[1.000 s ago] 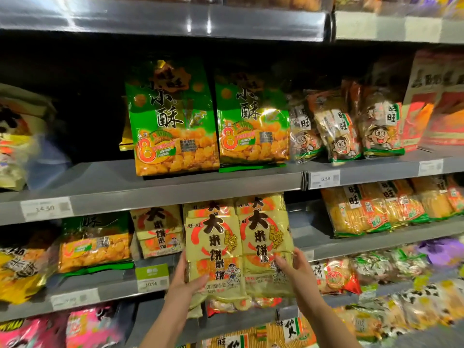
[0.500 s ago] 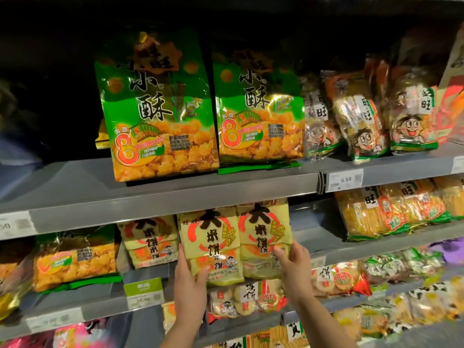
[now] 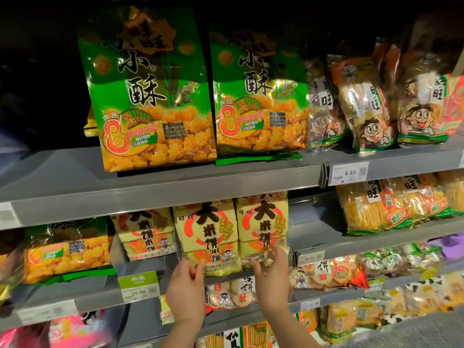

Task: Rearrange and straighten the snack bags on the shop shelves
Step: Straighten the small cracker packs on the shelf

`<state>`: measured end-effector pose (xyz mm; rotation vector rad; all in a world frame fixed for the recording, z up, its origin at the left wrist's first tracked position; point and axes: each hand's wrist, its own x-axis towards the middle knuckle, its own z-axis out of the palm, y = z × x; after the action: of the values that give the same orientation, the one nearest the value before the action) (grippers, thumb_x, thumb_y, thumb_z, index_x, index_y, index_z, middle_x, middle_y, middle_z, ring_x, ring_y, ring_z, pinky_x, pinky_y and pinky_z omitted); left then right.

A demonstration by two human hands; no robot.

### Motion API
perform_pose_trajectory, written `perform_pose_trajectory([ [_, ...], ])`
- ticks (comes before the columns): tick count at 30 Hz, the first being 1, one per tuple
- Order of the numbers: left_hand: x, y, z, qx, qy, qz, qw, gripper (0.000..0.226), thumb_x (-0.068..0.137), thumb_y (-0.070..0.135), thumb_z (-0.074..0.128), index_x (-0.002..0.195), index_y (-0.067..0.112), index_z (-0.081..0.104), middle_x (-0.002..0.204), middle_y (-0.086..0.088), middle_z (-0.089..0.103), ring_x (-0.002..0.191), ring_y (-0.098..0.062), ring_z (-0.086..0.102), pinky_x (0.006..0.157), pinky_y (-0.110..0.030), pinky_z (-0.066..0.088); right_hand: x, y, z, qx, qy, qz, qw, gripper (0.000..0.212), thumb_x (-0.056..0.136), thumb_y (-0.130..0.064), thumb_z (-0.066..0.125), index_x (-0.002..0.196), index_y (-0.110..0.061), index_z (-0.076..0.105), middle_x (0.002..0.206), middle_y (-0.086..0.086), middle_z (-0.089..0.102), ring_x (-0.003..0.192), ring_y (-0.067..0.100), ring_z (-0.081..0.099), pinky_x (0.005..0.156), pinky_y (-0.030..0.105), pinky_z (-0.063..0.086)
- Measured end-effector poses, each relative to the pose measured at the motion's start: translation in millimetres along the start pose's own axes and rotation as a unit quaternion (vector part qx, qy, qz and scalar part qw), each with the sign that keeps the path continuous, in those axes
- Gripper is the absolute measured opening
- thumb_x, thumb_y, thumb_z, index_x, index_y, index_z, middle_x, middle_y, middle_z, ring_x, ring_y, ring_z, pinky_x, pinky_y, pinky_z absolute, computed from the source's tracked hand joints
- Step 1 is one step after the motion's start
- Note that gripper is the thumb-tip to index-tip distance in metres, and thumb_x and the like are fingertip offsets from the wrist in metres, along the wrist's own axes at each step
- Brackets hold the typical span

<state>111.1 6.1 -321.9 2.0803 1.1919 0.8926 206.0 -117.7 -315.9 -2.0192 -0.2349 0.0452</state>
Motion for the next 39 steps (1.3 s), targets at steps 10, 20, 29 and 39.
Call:
perform_pose_trajectory([
  [10,-25,2,11,0.059,-0.132,0.134,0.98,0.059,0.09,0.029,0.053,0.143,0.027,0.027,0.124,0.003,0.061,0.085,-0.013,0.065,0.056,-0.02,0.048,-5,7,7,-0.128,-0.086,-0.091,0.984,0.075,0.093,-0.006,0.046,0.134,-0.058,0.013,0.158,0.003,-0.007,0.125,0.016,0.048,0.071,0.019,0.051],
  [20,0,15,13,0.079,-0.203,0.135,0.967,0.076,0.093,0.022,0.047,0.14,0.048,-0.007,0.132,0.004,0.055,0.08,-0.008,0.061,0.057,-0.016,0.046,16,0,6,-0.131,-0.104,-0.098,0.981,0.07,0.09,-0.007,0.047,0.139,-0.052,0.023,0.159,0.006,-0.003,0.096,0.023,0.064,0.061,0.022,0.049],
  [29,-20,2,5,0.123,-0.155,0.126,0.972,0.07,0.09,0.015,0.049,0.145,0.035,0.011,0.128,-0.001,0.046,0.099,-0.011,0.051,0.068,-0.014,0.042,-3,4,2,-0.221,-0.064,-0.087,0.969,0.07,0.09,-0.011,0.047,0.144,-0.044,0.018,0.157,0.007,0.011,0.139,0.025,0.024,0.109,0.037,0.029],
  [39,-19,6,-5,0.208,-0.179,0.11,0.955,0.078,0.089,0.021,0.05,0.147,0.031,0.0,0.148,-0.003,0.025,0.12,-0.016,0.048,0.095,-0.028,0.046,-18,1,-6,-0.243,-0.108,-0.095,0.959,0.073,0.09,-0.014,0.047,0.145,-0.044,0.01,0.159,0.003,0.0,0.141,0.024,0.018,0.113,0.039,0.027],
])
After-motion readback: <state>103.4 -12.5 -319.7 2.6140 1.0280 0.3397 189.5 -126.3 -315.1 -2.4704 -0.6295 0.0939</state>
